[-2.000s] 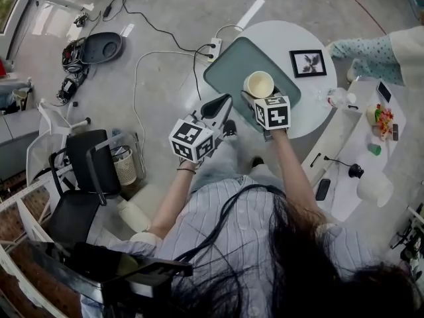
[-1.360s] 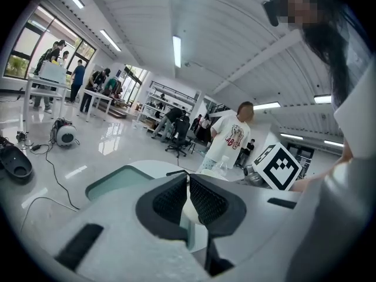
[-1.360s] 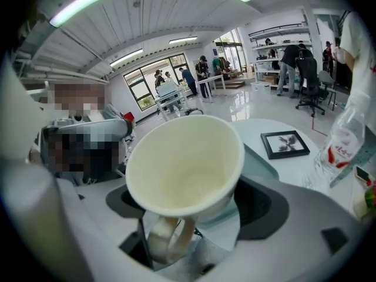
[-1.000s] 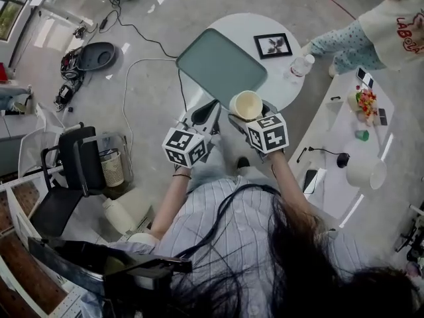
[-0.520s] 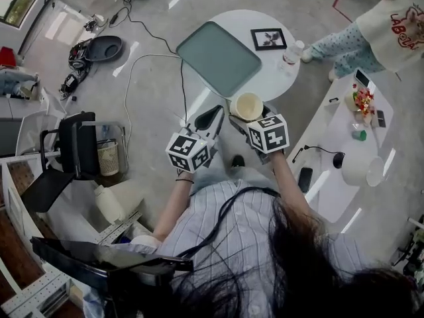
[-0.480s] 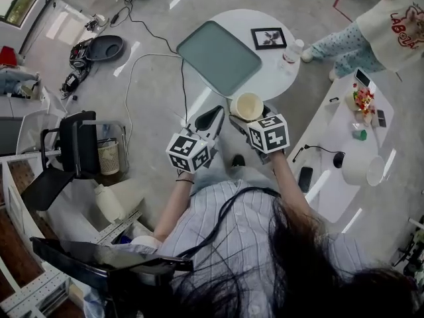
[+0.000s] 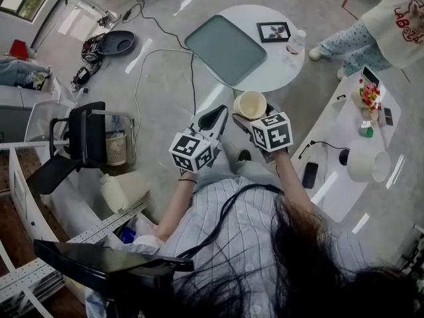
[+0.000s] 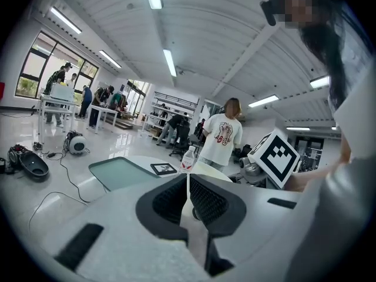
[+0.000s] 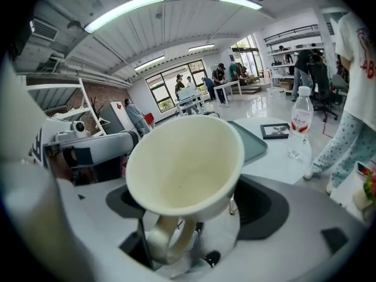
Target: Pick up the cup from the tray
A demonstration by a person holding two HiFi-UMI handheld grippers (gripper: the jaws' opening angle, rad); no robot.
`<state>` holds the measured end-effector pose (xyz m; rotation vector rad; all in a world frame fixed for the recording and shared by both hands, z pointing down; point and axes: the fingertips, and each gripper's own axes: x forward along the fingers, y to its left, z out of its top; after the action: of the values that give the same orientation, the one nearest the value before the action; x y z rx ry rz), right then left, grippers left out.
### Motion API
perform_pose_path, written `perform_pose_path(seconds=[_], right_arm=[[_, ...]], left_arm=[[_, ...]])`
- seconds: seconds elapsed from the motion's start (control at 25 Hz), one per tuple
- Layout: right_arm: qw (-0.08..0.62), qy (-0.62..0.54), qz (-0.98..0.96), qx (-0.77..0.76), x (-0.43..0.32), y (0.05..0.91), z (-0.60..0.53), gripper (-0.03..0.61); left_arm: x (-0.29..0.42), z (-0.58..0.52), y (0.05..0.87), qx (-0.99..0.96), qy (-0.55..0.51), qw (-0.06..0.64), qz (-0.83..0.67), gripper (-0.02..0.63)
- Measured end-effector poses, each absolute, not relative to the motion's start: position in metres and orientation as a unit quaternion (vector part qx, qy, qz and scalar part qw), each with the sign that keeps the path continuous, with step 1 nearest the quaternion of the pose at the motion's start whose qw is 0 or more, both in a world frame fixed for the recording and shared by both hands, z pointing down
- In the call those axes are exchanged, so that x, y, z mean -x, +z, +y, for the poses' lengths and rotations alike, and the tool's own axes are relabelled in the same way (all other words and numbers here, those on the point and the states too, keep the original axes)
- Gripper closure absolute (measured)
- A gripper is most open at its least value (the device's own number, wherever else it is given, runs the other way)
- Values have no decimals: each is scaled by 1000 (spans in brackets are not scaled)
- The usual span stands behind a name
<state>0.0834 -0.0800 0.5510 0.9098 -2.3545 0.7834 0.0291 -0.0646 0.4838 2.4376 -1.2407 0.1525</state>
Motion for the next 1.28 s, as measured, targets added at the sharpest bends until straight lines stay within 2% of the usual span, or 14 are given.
perform_pose_path(seconds=[0.72, 1.28], right_arm=[[235, 302, -855, -350, -57, 546, -48, 164], [223, 308, -843, -379, 11, 534, 22, 164]], left_arm=[[2, -21, 498, -871, 76, 221, -433, 598], [85, 45, 487, -882, 66, 205, -419, 598]])
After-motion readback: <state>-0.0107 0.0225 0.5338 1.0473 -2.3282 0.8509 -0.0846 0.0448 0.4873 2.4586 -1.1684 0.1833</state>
